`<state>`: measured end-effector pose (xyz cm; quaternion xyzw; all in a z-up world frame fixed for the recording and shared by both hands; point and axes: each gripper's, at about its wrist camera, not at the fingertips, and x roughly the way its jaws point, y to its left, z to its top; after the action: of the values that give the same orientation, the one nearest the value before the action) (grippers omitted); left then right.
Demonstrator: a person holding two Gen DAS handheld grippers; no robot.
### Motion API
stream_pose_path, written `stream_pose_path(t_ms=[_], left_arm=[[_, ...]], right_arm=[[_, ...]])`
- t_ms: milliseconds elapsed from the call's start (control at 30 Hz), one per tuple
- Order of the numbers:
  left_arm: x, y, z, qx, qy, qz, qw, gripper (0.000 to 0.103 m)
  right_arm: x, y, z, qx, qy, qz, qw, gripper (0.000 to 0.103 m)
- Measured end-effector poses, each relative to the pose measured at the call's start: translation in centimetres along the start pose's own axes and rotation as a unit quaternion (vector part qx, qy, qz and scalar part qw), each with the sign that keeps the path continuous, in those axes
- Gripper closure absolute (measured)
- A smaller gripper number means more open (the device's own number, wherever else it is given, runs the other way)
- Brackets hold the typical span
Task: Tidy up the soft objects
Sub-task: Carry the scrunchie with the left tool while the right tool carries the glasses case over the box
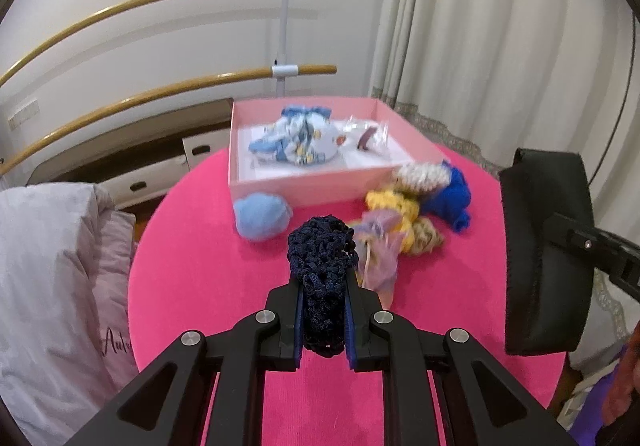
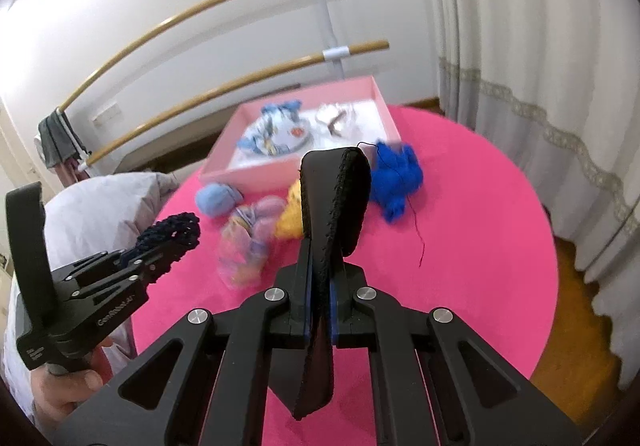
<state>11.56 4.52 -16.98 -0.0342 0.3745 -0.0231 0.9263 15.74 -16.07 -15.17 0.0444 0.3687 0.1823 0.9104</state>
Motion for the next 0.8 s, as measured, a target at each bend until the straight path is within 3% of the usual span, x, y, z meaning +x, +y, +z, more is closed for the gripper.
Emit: stream_pose_path(t_ms=[400,800], left_arm=[[-1.4,0.2,8.0,0.002,-0.056,0.008,0.9984,0.090],[3.0,1.2,15.7,-0.010,-0.059,0.014,0.9981,0.090]], right_arm=[[0.0,2.4,8.1,-0.053,-0.050,0.024,0.997,0.097],[6.0,2.6,16.1,-0.068,-0.042,0.031,0.996,0.097]])
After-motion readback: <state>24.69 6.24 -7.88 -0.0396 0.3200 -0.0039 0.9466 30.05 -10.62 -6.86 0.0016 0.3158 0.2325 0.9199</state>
